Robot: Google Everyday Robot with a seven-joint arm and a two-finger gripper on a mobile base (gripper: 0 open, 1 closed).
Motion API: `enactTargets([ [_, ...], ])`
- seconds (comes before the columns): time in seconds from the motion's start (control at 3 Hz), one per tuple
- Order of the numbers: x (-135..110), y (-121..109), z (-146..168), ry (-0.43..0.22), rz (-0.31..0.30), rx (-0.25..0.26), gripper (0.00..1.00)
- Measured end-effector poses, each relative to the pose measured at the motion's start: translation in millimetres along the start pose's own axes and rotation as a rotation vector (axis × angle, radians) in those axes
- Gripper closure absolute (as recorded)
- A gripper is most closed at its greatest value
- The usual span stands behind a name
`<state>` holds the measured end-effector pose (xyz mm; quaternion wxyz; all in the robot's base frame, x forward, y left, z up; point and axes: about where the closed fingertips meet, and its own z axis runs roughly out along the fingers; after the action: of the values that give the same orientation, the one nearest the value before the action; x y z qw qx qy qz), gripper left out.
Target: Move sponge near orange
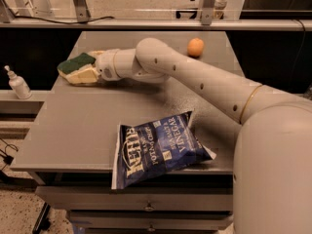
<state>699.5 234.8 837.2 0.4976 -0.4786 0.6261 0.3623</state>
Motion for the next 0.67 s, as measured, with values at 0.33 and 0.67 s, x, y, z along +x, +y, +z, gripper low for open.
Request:
enactTargets([
  [0.33,-2,1,-5,-0.002,-0.003,0.005,0.60],
  [0.67,-8,5,-24,-0.002,-0.025,0.019,0.83],
])
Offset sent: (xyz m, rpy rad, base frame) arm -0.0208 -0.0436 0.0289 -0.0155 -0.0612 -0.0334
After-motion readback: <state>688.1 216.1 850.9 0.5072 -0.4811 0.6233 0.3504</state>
